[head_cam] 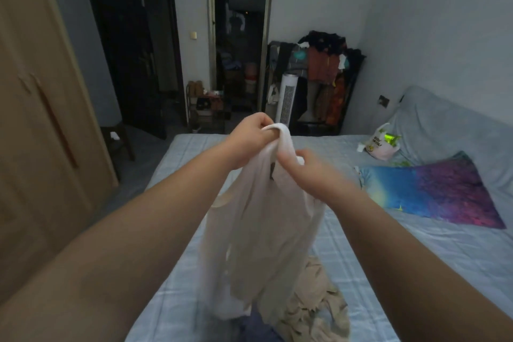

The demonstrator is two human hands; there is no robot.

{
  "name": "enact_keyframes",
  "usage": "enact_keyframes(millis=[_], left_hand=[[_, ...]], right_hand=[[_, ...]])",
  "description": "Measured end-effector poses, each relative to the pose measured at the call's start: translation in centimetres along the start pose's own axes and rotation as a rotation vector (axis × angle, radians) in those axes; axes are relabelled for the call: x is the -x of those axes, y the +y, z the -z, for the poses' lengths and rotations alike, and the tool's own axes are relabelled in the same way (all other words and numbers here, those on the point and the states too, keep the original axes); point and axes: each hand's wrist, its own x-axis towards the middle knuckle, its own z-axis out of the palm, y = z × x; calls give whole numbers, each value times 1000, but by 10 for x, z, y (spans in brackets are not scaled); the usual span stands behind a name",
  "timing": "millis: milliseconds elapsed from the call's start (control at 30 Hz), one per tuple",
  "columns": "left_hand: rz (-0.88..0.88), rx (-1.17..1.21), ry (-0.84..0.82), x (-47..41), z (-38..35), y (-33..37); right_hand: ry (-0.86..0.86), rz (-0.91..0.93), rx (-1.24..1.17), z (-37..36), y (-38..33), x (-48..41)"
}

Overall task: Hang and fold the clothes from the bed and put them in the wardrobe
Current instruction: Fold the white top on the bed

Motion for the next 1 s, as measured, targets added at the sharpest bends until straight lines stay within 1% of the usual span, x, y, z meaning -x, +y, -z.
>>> enact_keyframes(millis=[100, 167, 233, 267, 300, 333, 400, 467, 500, 533, 600, 633, 700, 733, 800, 867, 933, 1000], left_hand=[[-57, -43, 17, -9, -42, 28], [-74, -102, 16, -14, -73, 42], [-75, -155, -16, -17, -107, 54], [-71, -182, -38, -17, -125, 59], [-65, -206, -51, -18, -141, 64], [-55, -217, -51, -19, -155, 68], [-28, -177, -40, -20, -177, 73], [20, -85, -63, -16, -190, 71], [63, -16, -83, -12, -193, 68], [111, 69, -94, -6, -197, 62], [203, 191, -70, 10, -207, 44], [242, 177, -50, 20, -213, 33], [310, 40, -44, 42, -232, 9], [343, -35, -72, 53, -243, -3], [421, -142, -179, 72, -264, -22], [471, -175, -257, 84, -281, -34], [483, -151, -247, 89, -294, -34], [451, -138, -165, 92, -306, -34]], right_hand=[[0, 63, 232, 22, 24, -11], [59, 158, 298, 47, 43, -21], [199, 294, 134, 76, 64, -29], [229, 379, 27, 89, 76, -31], [205, 455, -53, 101, 85, -34], [146, 494, -92, 111, 95, -39], [73, 454, -89, 121, 115, -54], [61, 357, 6, 126, 130, -70], [57, 340, 60, 127, 137, -76], [56, 349, 83, 127, 144, -82], [38, 372, 29, 129, 155, -91], [31, 373, -8, 131, 158, -94], [22, 353, -49, 135, 165, -98], [21, 343, -66, 137, 168, -99], [29, 334, -115, 141, 170, -97], [30, 324, -171, 146, 170, -94], [28, 326, -211, 153, 169, -87], [31, 344, -251, 163, 167, -77]])
